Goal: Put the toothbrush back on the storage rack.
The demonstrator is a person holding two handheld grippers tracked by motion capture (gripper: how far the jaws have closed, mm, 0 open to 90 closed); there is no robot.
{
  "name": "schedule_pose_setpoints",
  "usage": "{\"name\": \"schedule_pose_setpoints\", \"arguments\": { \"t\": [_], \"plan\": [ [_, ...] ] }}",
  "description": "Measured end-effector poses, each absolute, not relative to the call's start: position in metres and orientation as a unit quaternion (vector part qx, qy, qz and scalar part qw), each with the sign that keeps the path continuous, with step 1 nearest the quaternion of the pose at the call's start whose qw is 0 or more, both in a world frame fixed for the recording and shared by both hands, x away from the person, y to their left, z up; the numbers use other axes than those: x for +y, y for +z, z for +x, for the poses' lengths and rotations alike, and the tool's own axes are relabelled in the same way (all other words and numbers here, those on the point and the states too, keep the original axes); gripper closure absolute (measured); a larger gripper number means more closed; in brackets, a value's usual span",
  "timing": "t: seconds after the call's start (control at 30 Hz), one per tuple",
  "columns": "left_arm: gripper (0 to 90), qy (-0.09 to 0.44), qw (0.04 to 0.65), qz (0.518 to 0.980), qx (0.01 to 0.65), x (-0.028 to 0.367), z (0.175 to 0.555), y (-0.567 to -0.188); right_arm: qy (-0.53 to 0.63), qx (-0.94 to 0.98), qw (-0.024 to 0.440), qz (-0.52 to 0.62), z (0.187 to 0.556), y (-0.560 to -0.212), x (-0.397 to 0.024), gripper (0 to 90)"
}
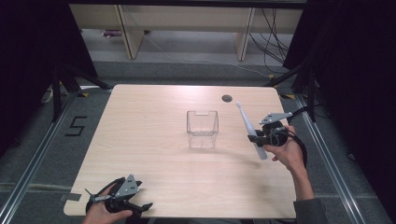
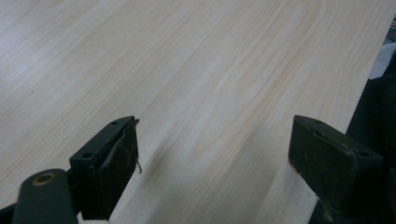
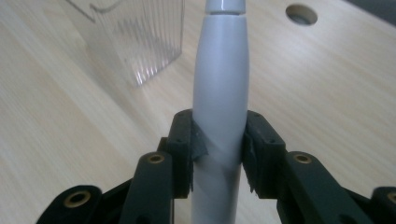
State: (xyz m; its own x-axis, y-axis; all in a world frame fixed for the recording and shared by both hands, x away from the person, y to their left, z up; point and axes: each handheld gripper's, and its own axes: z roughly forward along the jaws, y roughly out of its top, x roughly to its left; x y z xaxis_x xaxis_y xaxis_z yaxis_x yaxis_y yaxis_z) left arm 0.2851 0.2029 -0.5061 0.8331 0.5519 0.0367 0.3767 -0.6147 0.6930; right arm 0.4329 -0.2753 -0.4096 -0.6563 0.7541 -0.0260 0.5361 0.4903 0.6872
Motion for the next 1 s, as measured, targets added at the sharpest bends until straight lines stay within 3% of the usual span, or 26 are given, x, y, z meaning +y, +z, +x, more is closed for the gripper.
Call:
{"name": "schedule_pose_setpoints", "arguments": {
  "t": [0.27,0.6,1.0],
  "plan": [
    [15.6,0.123,0.353,0.888,0.267,0.203,0.284,-0.506,0.388,0.819,0.193,0.376,0.440,-0.407,-0.274,66.9],
    [15.6,0.126,0.350,0.890,0.263,0.204,0.286,-0.507,0.420,0.803,0.185,0.379,0.450,-0.402,-0.260,66.9],
    [15.6,0.126,0.350,0.890,0.263,0.204,0.286,-0.507,0.448,0.788,0.219,0.361,0.457,-0.391,-0.249,66.9]
  ]
}}
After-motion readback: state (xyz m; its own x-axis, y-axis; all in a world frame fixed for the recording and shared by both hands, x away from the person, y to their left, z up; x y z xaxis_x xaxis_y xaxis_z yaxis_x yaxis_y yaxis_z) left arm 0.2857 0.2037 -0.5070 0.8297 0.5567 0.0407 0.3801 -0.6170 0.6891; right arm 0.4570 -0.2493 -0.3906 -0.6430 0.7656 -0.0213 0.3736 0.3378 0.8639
